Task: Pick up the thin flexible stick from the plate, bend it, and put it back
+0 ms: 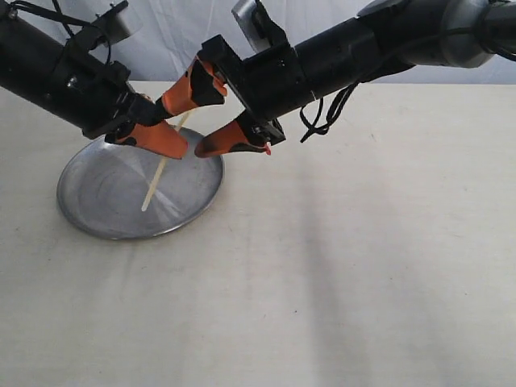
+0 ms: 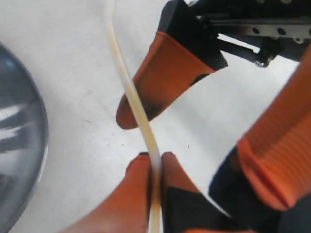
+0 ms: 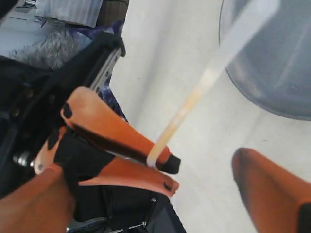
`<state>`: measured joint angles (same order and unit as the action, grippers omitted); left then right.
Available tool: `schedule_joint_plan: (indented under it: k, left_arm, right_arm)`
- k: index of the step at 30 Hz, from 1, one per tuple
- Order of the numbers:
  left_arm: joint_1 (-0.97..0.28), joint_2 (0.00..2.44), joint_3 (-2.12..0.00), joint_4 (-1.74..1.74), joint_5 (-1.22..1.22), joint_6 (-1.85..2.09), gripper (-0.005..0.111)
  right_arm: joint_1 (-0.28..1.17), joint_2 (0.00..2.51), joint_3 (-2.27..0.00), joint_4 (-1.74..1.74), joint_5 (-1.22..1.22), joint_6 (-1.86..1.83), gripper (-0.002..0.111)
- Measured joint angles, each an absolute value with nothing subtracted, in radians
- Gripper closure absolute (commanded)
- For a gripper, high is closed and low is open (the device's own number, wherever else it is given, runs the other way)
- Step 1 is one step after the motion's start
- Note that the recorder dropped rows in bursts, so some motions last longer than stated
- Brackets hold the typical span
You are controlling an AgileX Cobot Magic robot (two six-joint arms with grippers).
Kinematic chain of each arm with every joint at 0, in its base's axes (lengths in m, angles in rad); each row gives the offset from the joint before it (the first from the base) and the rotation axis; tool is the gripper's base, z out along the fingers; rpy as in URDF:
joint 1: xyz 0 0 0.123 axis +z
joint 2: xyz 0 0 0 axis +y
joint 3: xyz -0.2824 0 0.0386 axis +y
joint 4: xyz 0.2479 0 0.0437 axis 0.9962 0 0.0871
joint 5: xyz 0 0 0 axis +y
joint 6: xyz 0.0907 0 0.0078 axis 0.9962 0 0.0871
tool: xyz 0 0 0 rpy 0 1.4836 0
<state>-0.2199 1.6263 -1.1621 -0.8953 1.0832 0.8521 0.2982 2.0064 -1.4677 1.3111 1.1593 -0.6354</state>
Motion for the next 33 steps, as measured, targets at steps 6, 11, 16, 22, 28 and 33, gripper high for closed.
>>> schedule_joint_plan:
  k: [6,11,16,22,28,33]
  left_arm:
    - [-0.239,1.626,-1.162,-0.914,1.080,0.866,0.106]
    - [-0.275,1.626,-1.164,-0.982,1.100,0.872,0.106]
    - [-0.279,1.626,-1.164,-0.994,1.102,0.872,0.106]
    - [-0.279,1.626,-1.164,-0.974,1.087,0.891,0.106]
    - [-0.279,1.626,-1.168,-0.940,1.069,0.894,0.099]
    - [-0.279,1.626,-1.168,-0.924,1.065,0.897,0.075]
  right_arm:
    - [0.311,1.996,-1.468,1.350,1.113,-0.633,0.087]
    - [0.318,2.000,-1.468,1.396,1.066,-0.631,0.104]
    - [0.318,2.000,-1.468,1.403,1.060,-0.646,0.109]
    - [0.319,2.000,-1.468,1.403,1.041,-0.665,0.109]
    - [0.319,2.000,-1.465,1.405,1.026,-0.671,0.109]
    - [0.319,2.000,-1.465,1.423,1.025,-0.673,0.109]
